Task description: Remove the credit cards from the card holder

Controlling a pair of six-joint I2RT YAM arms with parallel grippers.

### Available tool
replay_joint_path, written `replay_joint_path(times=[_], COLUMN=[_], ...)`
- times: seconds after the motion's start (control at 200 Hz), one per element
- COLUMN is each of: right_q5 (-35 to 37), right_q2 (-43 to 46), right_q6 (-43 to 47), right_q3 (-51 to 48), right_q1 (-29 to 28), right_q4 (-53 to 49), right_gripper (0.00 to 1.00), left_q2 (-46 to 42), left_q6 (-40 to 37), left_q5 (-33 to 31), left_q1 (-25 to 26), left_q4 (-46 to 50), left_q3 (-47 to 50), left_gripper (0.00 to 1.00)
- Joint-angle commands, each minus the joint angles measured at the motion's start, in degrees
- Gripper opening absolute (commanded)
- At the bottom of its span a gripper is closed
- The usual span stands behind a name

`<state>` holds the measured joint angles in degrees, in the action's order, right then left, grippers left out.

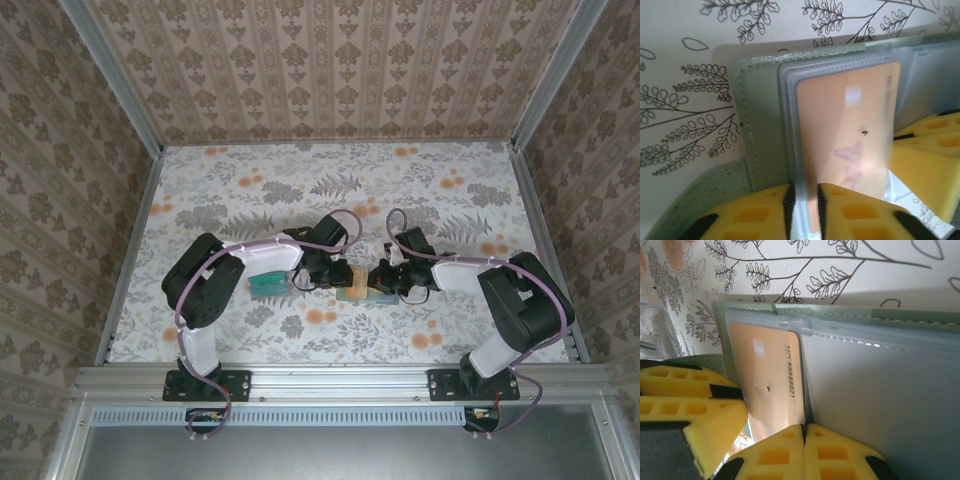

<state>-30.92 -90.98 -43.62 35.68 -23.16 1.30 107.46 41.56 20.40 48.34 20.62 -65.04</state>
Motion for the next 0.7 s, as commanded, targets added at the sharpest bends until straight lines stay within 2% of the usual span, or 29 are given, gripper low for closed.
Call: replay_joint_path(times=[0.0, 0.245, 0.415, 0.575, 0.625, 0.695], right_q5=[-0.11, 0.67, 0.51, -0.38, -0.61, -0.94], right_q2=[1.37, 3.61, 3.59, 2.0, 1.62, 0.98], right_q6=[1.29, 2.24, 2.66, 1.88, 1.46, 1.0], right_q3=[0.18, -0.79, -1.14, -1.48, -1.58, -1.61], right_q1=[0.06, 1.4, 1.79, 1.8, 1.8, 1.76], right_q4=[-1.52, -3.7, -3.96, -1.98, -1.23, -0.12], right_gripper=[0.0, 0.0, 0.0, 0.0, 0.09, 0.16], left_q2=[-1.52, -1.69, -0.87, -0.08, 0.16, 0.57], left_q6=[-0.38, -0.01, -0.02, 0.16, 0.27, 0.38], left_q5=[-2.36, -2.1, -1.51, -1.42, -1.42, -1.35], left_q1=[-1.43, -1.93, -1.64, -1.14, -1.08, -0.9], left_q4=[3.53, 2.85, 2.52, 2.48, 2.49, 2.73], left_q3=[0.95, 1.46, 1.0, 0.69, 0.62, 0.47], left_gripper=[0.28, 0.3, 0.25, 0.1, 0.04, 0.0])
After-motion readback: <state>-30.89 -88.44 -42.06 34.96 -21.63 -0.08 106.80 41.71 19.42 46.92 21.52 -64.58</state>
